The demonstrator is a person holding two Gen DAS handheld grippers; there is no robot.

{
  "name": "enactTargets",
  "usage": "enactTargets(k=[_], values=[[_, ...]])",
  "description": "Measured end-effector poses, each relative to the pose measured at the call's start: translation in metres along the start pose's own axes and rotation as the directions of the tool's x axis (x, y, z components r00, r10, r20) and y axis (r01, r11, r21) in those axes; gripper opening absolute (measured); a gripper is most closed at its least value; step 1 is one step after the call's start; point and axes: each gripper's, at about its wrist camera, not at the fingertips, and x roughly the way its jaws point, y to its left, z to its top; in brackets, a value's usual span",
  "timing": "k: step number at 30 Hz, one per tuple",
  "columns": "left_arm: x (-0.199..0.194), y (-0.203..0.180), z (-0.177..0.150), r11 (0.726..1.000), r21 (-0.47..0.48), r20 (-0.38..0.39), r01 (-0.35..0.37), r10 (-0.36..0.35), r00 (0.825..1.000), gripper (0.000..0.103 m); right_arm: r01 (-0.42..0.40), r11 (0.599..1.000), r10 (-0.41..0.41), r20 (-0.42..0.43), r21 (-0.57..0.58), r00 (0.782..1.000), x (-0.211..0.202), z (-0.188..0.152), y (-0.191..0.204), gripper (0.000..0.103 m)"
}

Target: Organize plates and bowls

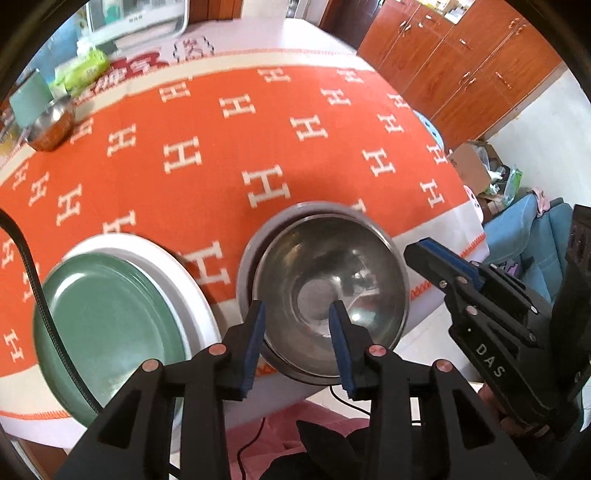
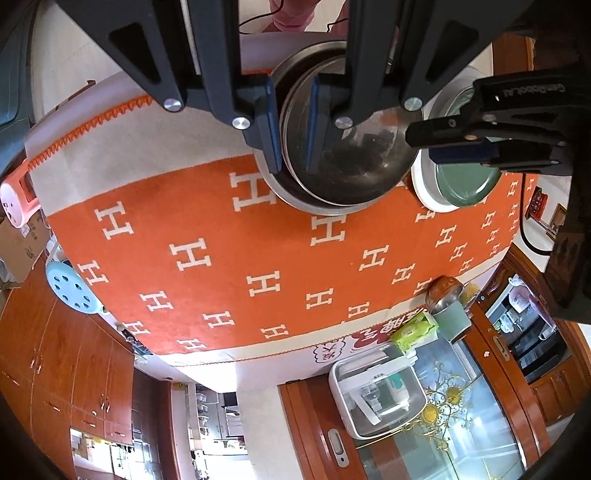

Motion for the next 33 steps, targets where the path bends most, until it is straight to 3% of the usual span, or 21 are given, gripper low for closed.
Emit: enactTargets(k=[4,12,14,20,22,24,33], values=[[-0.015,0.000,0.001,0.999,0.021,0.066,-0.044,0.042,0.997,0.046,-0.017,1.000,0.017,0.019,-0.025,1.000,-0.002,0.006,0.009,0.013],[-0.046,0.023,0.005,0.995,0.014,0.164,-0.096,0.093,0.982,0.057,-0.036,0.997,0.040,0.051,-0.072,0.998,-0.002,0.021,0.036,0.013],[-0.052,0.032,0.005,0.994,0.001,0.173,-0.105,0.104,0.980,0.064,-0.037,0.996,0.041,0.053,-0.086,0.998,-0.001,0.023,0.046,0.013],[-0.069,0.071,0.003,0.988,-0.046,0.178,-0.145,0.151,0.972,0.070,-0.032,0.992,0.040,0.062,-0.121,0.997,0.004,0.032,0.077,0.014],[-0.075,0.083,0.002,0.986,-0.066,0.184,-0.152,0.162,0.970,0.071,-0.033,0.992,0.042,0.064,-0.122,0.997,0.007,0.035,0.087,0.022],[-0.082,0.098,0.001,0.984,-0.085,0.190,-0.157,0.170,0.967,0.072,-0.043,0.992,0.052,0.072,-0.122,0.996,0.009,0.038,0.098,0.036],[-0.115,0.180,-0.016,0.965,-0.182,0.209,-0.188,0.225,0.952,0.074,-0.085,0.982,0.096,0.052,-0.171,0.994,0.031,0.048,0.169,0.051]])
